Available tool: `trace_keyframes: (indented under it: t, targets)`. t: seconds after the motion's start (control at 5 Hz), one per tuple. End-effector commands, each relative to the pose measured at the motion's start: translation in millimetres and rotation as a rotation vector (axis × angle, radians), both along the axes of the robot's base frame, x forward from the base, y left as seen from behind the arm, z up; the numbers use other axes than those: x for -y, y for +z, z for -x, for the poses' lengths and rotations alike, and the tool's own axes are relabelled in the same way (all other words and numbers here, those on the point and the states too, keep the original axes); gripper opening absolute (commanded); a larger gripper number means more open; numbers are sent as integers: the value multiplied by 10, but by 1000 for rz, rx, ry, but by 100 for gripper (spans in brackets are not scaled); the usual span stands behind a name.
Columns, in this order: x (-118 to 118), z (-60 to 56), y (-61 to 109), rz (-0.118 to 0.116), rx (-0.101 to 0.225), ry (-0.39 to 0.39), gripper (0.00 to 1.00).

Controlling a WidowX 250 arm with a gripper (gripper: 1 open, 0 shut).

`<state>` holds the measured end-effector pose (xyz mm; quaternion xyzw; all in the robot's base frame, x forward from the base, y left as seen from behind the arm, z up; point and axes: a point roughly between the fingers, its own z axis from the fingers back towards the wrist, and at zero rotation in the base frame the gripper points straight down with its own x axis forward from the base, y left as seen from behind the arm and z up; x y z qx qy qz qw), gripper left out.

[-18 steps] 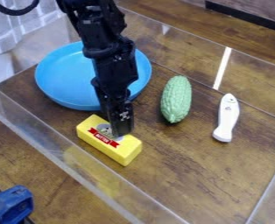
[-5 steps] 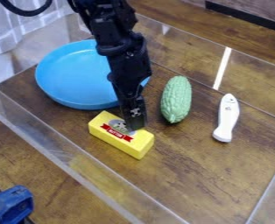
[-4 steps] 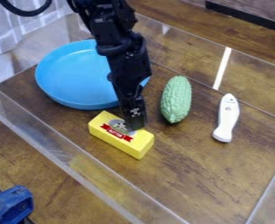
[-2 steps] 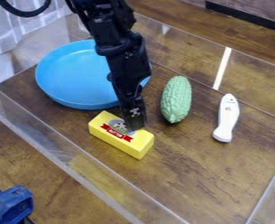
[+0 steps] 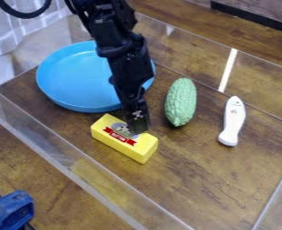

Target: Put the yellow brick in the blue tray

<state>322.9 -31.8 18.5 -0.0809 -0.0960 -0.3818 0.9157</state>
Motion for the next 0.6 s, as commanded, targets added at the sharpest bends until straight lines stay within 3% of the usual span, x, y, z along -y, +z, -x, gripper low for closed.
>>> trace_keyframes:
  t: [0.0, 0.4]
  targets:
    - [60, 389, -490, 2, -185, -77, 100]
    - [87, 454, -471, 17, -217, -88, 100]
